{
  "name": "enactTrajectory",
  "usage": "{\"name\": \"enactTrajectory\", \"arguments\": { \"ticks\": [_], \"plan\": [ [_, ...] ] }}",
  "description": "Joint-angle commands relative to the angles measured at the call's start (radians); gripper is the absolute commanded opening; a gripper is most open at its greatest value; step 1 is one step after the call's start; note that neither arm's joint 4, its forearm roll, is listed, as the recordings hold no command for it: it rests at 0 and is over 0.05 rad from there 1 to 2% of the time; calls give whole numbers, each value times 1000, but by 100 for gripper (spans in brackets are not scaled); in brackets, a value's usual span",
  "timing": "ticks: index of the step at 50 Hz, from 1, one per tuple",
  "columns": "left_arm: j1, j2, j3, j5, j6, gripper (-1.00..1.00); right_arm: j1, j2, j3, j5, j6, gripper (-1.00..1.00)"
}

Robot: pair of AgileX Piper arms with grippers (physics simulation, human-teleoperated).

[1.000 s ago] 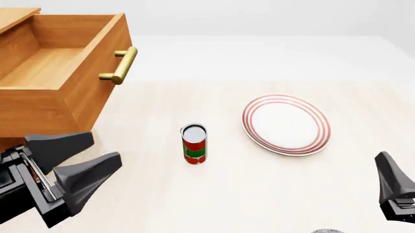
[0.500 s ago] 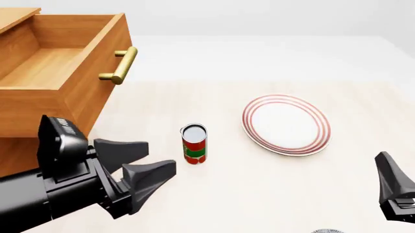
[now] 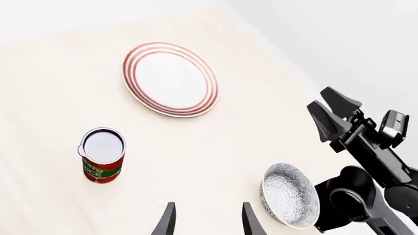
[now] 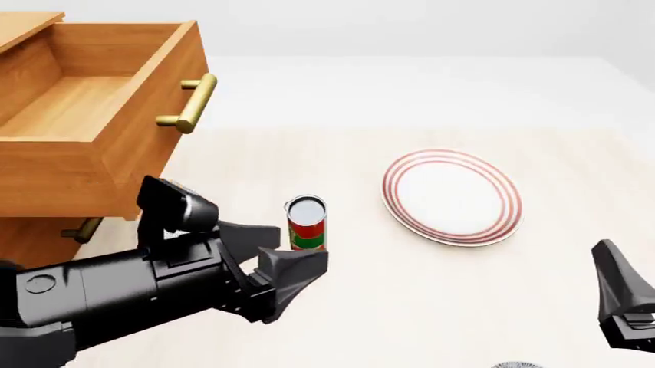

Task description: Put the bowl in the top drawer of the cabinet.

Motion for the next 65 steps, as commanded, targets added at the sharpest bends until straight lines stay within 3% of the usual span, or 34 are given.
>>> {"name": "enactTrajectory", "arguments": {
  "ticks": [1,26,65],
  "plan": [
    [-28,117,-55,-33,-29,100,0,0,0,0,0,100],
    [-100,303,-145,-72,-128,100,0,0,0,0,0,100],
    [-188,537,-266,-134,-170,100,0,0,0,0,0,100]
  ]
}}
